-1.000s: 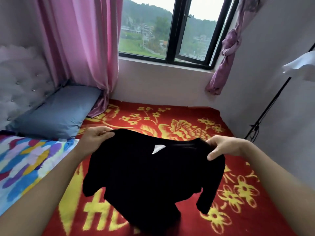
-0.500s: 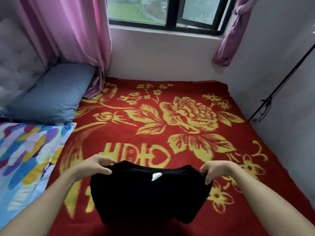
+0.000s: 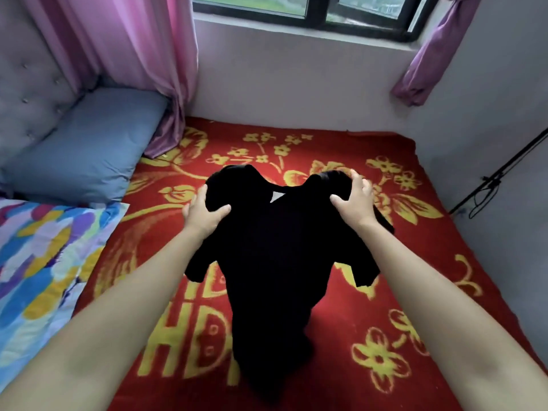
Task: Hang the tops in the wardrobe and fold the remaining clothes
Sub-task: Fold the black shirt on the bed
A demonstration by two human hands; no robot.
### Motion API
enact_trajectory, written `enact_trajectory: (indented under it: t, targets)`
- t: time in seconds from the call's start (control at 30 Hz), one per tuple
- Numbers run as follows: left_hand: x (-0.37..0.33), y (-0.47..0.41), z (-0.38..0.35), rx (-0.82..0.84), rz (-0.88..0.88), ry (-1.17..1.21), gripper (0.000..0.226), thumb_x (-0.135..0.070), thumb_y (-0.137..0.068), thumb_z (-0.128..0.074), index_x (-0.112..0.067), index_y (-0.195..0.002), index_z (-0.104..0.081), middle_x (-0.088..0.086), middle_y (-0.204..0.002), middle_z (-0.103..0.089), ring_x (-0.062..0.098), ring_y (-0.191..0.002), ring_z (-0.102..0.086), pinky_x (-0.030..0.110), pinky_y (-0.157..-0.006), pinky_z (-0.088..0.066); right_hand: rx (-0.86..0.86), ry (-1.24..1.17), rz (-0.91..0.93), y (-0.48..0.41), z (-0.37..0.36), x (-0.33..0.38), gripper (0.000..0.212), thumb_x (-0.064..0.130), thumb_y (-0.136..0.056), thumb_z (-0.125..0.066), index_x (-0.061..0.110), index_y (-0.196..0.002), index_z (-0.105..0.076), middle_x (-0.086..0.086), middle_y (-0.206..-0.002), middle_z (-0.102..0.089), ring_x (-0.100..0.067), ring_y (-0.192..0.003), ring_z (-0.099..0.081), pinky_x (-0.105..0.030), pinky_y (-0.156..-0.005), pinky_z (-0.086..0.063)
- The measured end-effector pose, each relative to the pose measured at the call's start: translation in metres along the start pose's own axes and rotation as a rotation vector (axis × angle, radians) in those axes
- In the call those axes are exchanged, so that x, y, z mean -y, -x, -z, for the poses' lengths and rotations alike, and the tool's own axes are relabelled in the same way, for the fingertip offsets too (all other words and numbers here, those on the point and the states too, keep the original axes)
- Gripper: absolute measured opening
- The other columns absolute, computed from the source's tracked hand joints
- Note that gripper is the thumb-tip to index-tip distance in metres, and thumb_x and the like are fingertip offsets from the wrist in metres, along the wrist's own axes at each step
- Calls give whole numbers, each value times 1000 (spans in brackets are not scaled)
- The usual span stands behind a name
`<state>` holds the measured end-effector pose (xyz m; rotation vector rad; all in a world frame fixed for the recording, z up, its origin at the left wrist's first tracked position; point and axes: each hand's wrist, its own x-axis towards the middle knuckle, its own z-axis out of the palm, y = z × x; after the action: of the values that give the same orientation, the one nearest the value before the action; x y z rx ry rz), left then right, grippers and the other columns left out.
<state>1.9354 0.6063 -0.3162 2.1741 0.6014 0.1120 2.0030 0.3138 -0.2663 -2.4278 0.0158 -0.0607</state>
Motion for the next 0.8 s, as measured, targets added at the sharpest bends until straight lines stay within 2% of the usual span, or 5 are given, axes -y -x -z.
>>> enact_trajectory:
  t: [0.13, 0.27, 0.5, 0.6, 0.8]
  targets:
    - [70, 44, -44, 178, 241, 76, 74, -22, -89, -63, -7, -148, -21, 18, -150, -29, 30, -139, -27, 38, -113, -21, 265, -152, -246, 46, -46, -51, 65, 24, -90, -58, 15, -146, -26, -14, -150, -26, -30, -137, -28, -39, -110, -29]
    - [116, 69, -63, 278, 414, 54, 73, -23, -89, -63, -10, -147, -22, 15, -151, -29, 33, -138, -27, 42, -112, -24, 361, -108, -427, 66, -68, -90, 57, 24, -91, -55, 13, -142, -34, -13, -145, -33, -25, -126, -41, -27, -90, -34]
    - [170, 111, -105, 411, 541, -13, 63, -19, -88, -64, -8, -142, -34, 17, -139, -45, 34, -126, -44, 25, -91, -47, 499, 56, -576, 123, -135, -160, 37, 16, -88, -56, 4, -123, -54, -16, -129, -53, -27, -121, -48, -31, -98, -38]
    - [195, 143, -127, 480, 605, 3, 60, -14, -86, -66, -2, -138, -38, 20, -138, -45, 29, -126, -44, 31, -99, -38, 562, 102, -645, 151, -163, -186, 38, 17, -88, -54, 6, -124, -53, -15, -130, -55, -28, -121, -50, -31, -98, -38]
    - [244, 168, -204, 494, 711, 86, 60, -26, -85, -68, -4, -134, -41, 12, -135, -48, 21, -117, -49, 27, -93, -38, 410, 83, -688, 146, -226, -250, 35, 13, -90, -53, 4, -124, -54, -16, -128, -57, -30, -120, -51, -30, -94, -36]
